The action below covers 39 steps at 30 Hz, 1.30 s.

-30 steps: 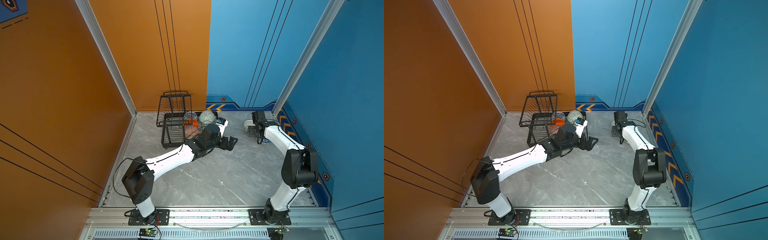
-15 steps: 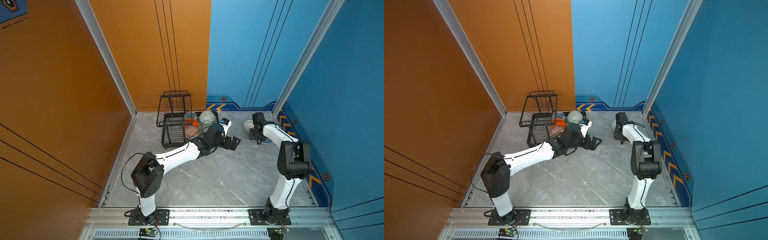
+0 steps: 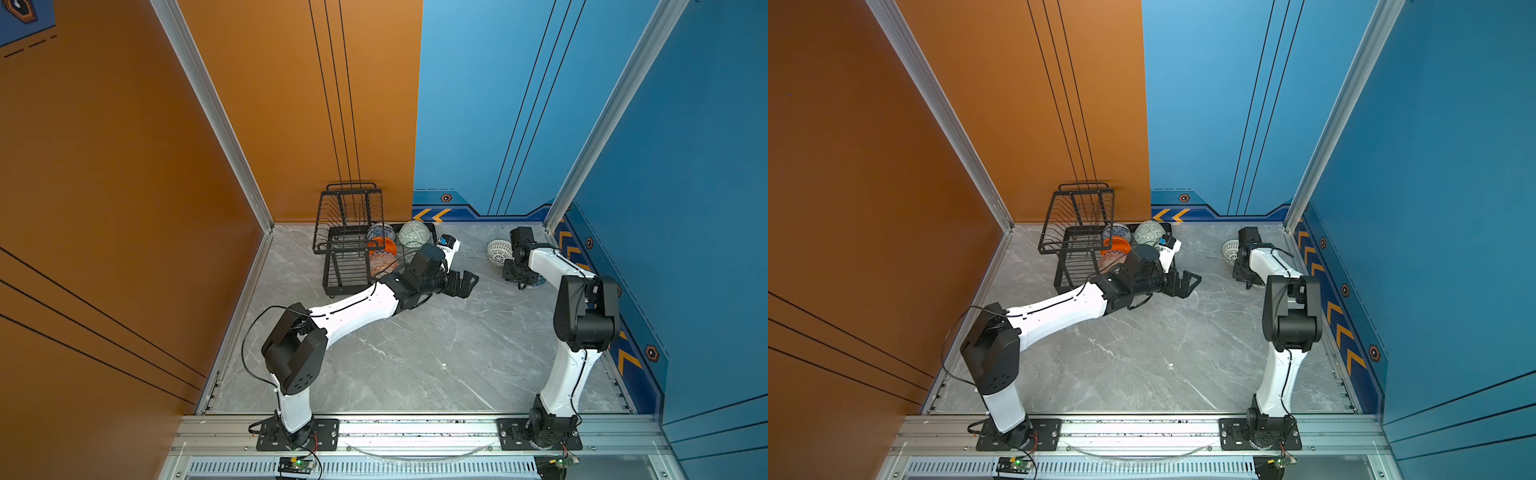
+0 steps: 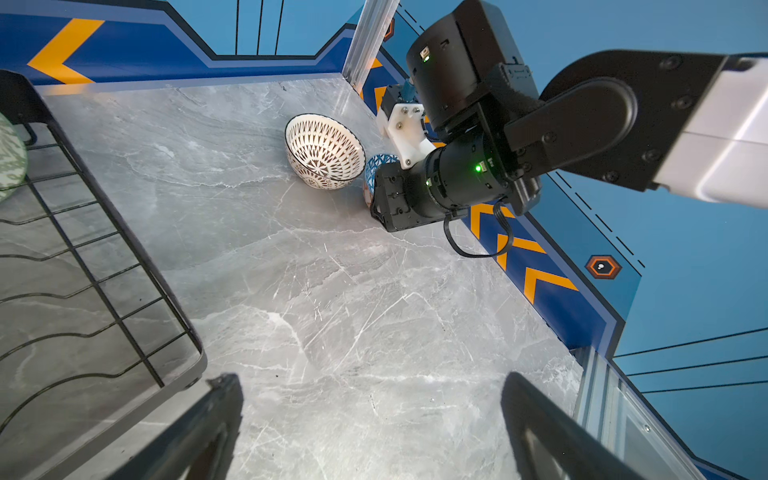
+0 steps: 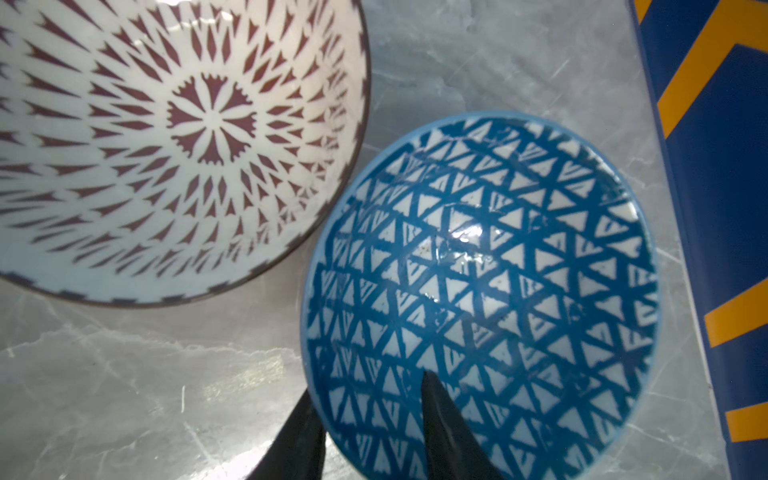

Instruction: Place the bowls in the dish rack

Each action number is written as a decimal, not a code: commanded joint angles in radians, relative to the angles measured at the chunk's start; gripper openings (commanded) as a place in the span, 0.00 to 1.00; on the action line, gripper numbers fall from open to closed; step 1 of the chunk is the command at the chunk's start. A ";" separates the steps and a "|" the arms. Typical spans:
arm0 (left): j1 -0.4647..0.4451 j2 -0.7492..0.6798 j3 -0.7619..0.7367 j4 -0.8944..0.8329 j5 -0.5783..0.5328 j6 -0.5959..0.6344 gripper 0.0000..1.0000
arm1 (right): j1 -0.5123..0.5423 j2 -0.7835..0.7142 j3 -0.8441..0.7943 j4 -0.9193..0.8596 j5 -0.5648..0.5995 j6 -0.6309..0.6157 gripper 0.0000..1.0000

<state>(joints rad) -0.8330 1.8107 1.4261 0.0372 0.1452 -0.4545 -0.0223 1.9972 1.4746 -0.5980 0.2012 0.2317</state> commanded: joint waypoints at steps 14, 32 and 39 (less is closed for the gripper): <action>0.006 -0.060 -0.022 -0.010 -0.005 -0.002 0.98 | 0.018 0.033 0.022 -0.008 -0.008 -0.007 0.11; -0.006 -0.282 -0.192 -0.010 -0.084 0.002 0.98 | 0.293 -0.302 -0.149 -0.116 0.056 0.012 0.00; 0.016 -0.461 -0.355 0.013 -0.136 -0.023 0.98 | 0.507 -0.362 -0.235 -0.171 0.073 0.038 0.00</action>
<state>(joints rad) -0.8310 1.4086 1.1168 0.0357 0.0540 -0.4625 0.4484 1.6539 1.2724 -0.7010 0.2153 0.2447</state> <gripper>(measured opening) 0.978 0.079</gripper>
